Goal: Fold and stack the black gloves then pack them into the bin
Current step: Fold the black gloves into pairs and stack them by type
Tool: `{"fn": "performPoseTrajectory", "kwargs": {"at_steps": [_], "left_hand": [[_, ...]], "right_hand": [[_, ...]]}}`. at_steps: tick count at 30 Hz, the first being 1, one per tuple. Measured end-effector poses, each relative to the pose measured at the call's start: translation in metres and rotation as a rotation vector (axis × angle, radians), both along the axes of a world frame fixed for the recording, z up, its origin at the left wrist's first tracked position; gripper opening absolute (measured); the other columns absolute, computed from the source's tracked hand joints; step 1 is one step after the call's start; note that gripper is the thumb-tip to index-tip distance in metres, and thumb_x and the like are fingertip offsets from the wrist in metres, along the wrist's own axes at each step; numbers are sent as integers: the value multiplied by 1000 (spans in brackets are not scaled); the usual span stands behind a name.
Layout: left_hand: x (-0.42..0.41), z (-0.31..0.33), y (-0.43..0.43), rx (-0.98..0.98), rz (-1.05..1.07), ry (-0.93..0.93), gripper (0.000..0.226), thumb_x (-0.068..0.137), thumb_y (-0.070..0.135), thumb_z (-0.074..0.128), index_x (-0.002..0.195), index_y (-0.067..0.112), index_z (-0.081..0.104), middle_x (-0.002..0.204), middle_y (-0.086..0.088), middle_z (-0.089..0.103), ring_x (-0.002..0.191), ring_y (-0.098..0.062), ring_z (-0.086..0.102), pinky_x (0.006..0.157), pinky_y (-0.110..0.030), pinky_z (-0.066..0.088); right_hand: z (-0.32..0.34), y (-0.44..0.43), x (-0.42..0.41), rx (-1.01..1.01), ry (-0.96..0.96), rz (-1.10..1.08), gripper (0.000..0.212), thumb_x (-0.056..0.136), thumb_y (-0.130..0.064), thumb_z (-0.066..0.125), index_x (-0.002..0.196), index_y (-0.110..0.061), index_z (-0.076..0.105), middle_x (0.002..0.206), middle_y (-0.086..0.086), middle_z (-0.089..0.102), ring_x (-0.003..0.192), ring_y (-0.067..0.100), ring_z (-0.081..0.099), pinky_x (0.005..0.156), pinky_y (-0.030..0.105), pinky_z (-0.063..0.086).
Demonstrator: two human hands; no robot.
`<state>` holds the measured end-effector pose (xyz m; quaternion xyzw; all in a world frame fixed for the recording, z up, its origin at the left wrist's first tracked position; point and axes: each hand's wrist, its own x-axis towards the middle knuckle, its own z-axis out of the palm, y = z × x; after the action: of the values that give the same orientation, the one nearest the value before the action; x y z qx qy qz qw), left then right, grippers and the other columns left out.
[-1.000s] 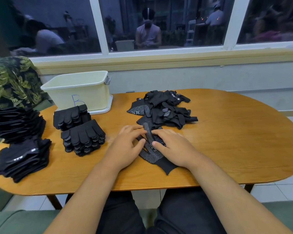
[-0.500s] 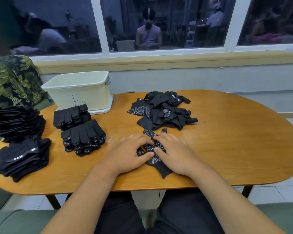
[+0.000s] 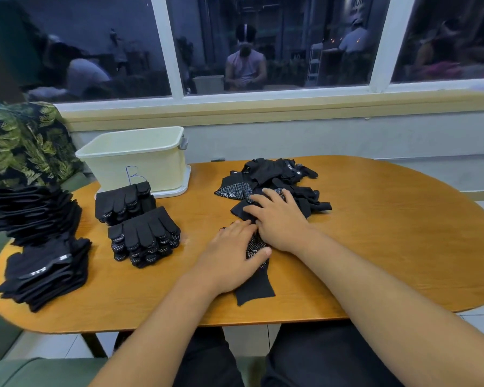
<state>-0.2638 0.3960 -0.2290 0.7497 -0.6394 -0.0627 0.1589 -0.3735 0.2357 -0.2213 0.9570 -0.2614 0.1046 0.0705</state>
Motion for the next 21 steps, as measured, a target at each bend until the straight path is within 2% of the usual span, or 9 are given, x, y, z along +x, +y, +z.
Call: {"fn": "performPoseTrajectory", "kwargs": {"at_steps": [2,4,6,13,15,17,19,21], "left_hand": [[-1,-6,-4,108,40,-76,88,102,79,26,171,27,13,179,3,7,165,-17,-1,133,-46,6],[1,-9,-5,162,59,-101,90,101,81,20,171,28,5,179,3,-3,164,-16,-9,133,-47,-1],[2,-10,-4,183,59,-108,90,100,81,17,171,28,1,179,3,-7,164,-16,-13,133,-47,-3],[7,-5,-11,247,21,-114,93,98,85,18,170,30,-5,178,5,-13,163,-15,-16,133,-46,-5],[12,-4,-17,243,-4,-124,93,98,85,18,170,32,-5,178,5,-13,163,-15,-15,133,-46,-4],[16,-3,-22,236,-25,-131,92,98,85,19,170,32,-5,178,5,-12,163,-15,-14,133,-45,-4],[17,-4,-24,230,-40,-130,92,98,85,19,170,33,-4,178,5,-11,163,-14,-14,133,-44,-4],[18,-5,-22,169,-37,-95,88,100,83,21,171,34,2,178,8,-5,163,-11,-10,133,-43,-2]], "right_hand": [[-5,-6,5,50,59,-21,47,112,-42,36,158,-42,44,173,-6,30,162,32,18,125,69,16],[-8,-14,1,150,70,-60,48,114,-48,28,160,-46,39,175,-8,27,163,31,16,125,69,18],[-8,-22,-9,226,52,-112,48,115,-49,25,161,-47,37,175,-10,27,163,29,15,125,69,19],[0,-46,-54,301,54,-223,46,114,-46,28,158,-45,43,174,-10,28,164,28,14,124,72,17],[6,-46,-55,301,72,-221,45,112,-50,31,153,-44,49,171,-11,34,162,27,19,124,72,16],[13,-45,-49,251,49,-211,43,110,-54,35,143,-42,60,161,-10,47,155,26,32,122,68,23],[19,-44,-38,153,-12,-199,40,108,-51,38,132,-37,67,145,-7,61,141,24,46,116,59,34],[24,-45,-25,81,-59,-198,37,108,-43,40,130,-33,69,135,-5,66,131,24,53,110,53,40]]}}
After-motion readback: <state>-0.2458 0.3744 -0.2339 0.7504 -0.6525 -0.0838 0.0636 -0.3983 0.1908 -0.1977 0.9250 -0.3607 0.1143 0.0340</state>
